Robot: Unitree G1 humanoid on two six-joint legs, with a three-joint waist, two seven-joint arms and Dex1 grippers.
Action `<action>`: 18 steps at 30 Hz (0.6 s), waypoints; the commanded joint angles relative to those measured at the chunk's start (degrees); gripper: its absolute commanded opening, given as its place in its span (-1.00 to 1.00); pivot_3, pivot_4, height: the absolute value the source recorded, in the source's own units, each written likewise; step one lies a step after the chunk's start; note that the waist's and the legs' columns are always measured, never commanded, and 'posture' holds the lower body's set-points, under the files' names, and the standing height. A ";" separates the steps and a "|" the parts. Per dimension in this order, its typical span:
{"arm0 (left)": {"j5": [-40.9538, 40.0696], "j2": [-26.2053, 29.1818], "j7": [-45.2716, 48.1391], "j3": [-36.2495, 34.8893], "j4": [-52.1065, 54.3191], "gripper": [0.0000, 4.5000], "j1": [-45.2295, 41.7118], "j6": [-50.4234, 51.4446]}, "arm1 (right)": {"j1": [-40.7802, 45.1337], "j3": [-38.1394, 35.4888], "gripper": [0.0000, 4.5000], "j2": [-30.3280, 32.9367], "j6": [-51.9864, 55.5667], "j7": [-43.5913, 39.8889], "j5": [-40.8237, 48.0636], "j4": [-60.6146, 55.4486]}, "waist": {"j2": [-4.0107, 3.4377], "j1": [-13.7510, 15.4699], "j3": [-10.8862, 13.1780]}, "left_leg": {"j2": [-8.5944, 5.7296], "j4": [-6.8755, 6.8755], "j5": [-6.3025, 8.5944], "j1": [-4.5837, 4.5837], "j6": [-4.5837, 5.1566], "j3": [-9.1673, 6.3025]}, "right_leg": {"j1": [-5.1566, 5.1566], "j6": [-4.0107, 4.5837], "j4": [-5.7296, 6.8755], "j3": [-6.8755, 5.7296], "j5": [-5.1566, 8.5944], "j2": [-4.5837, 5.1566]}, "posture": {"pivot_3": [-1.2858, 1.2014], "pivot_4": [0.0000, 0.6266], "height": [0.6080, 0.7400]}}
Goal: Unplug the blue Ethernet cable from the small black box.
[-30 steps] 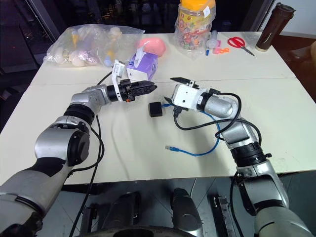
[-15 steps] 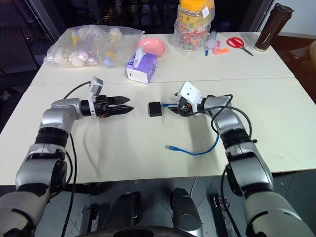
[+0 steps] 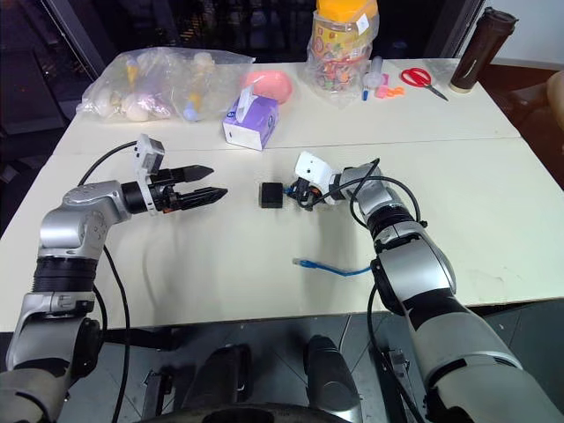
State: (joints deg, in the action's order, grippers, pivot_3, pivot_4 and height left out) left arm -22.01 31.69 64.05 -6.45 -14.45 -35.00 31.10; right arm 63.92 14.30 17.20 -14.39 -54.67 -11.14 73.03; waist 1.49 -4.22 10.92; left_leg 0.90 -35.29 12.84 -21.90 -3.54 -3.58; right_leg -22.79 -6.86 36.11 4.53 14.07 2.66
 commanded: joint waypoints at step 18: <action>-0.25 -10.49 12.28 0.31 -45.64 0.92 -31.31 -10.18 | -13.79 -1.90 -0.99 14.11 -17.82 22.06 -9.26 -47.54 | 0.01 0.22 0.01 | -0.05 0.04 -0.05 -0.55 -0.08 0.02 | -0.52 -0.07 -0.11 -0.03 0.04 0.03 | 0.03 -0.52 0.98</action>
State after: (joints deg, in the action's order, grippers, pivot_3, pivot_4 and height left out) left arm -22.71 21.58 75.24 -5.28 -58.60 -63.83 22.83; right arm 49.31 14.15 30.83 -33.33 -33.68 -20.88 29.23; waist 1.50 -4.00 10.94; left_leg 0.84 -35.25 12.79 -22.45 -3.61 -3.56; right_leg -23.30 -6.93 36.02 4.50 14.11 2.69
